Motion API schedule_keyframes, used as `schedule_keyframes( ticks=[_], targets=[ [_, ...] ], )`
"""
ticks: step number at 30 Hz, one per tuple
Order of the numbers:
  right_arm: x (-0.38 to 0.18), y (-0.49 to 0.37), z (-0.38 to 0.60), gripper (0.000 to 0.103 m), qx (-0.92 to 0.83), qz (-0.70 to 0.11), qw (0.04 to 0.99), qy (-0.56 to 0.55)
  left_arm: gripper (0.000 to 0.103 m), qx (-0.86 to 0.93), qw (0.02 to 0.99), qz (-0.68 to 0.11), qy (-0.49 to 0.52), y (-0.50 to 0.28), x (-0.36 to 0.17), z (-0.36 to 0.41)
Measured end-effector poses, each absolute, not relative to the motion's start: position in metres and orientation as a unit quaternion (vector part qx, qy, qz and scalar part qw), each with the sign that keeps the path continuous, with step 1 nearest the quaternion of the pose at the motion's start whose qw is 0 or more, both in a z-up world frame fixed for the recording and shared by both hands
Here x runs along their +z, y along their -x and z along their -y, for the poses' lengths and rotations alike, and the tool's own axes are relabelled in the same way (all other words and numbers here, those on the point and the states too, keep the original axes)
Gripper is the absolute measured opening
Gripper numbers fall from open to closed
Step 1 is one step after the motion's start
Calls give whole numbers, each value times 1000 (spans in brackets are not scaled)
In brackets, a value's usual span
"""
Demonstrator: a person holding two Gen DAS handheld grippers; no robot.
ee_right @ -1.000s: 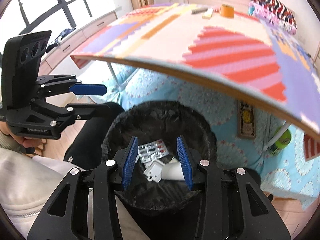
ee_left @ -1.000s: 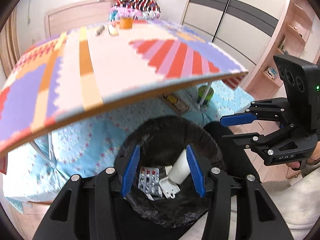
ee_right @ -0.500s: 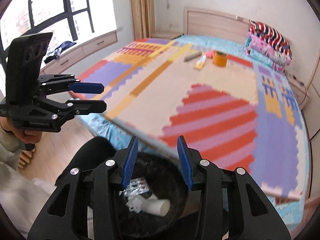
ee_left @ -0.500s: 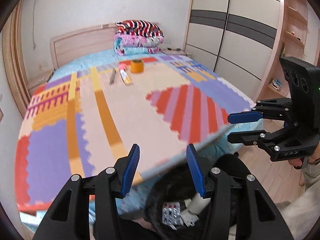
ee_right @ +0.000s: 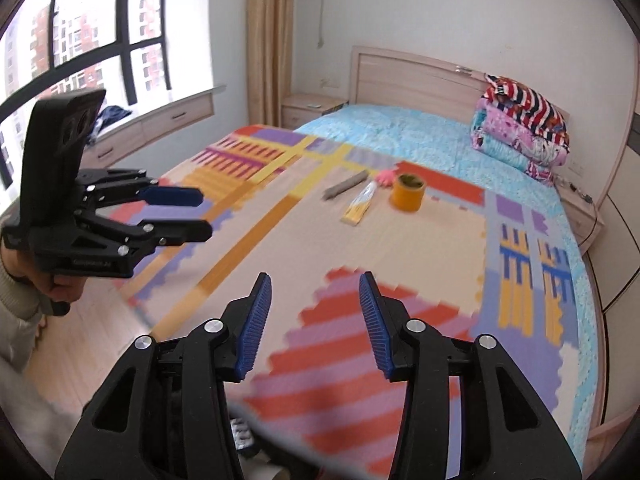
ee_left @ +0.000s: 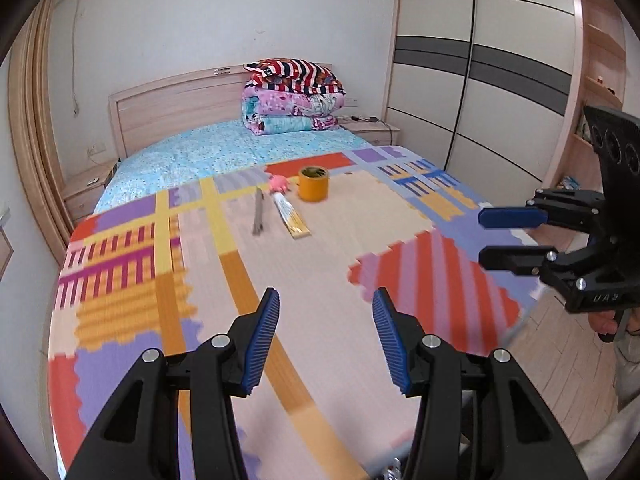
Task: Collect trash
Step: 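Raise both tools from the bin back over the board, then grasp the grey stick with left gripper while right grasps the orange tape roll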
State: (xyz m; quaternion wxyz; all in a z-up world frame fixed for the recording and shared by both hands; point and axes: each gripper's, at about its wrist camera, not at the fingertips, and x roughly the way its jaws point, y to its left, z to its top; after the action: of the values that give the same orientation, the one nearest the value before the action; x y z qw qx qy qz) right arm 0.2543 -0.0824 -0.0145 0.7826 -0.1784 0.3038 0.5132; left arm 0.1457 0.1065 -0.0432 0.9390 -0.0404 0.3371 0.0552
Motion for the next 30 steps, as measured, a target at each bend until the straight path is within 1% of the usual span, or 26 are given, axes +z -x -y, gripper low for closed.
schedule_keyframes(
  ticks=[1, 8, 12, 13, 14, 17, 23, 26, 30],
  targets=[
    [-15, -264, 78, 53, 512, -307, 784, 171, 47, 64, 938, -339, 34, -153, -44, -111],
    [-22, -311, 42, 53, 493, -311, 794, 171, 47, 74, 933, -349, 39, -198, -53, -149],
    [-27, -336, 20, 55, 484, -320, 797, 164, 47, 59, 929, -359, 58, -224, -61, -166],
    [-28, -342, 15, 59, 486, -322, 797, 161, 47, 61, 928, -362, 60, -230, -63, -170],
    [-31, -351, 7, 61, 482, -325, 798, 161, 47, 65, 927, -365, 61, -239, -66, -175],
    [-39, -365, -9, 62, 479, -330, 797, 165, 47, 70, 923, -373, 64, -257, -76, -185],
    [-64, -408, -33, 62, 462, -373, 793, 137, 47, 69, 914, -390, 84, -287, -95, -207],
    [-74, -427, -40, 62, 444, -382, 801, 124, 45, 66, 910, -400, 87, -304, -105, -213],
    [-87, -446, -51, 62, 440, -401, 795, 114, 34, 68, 905, -409, 96, -317, -114, -220]
  ],
)
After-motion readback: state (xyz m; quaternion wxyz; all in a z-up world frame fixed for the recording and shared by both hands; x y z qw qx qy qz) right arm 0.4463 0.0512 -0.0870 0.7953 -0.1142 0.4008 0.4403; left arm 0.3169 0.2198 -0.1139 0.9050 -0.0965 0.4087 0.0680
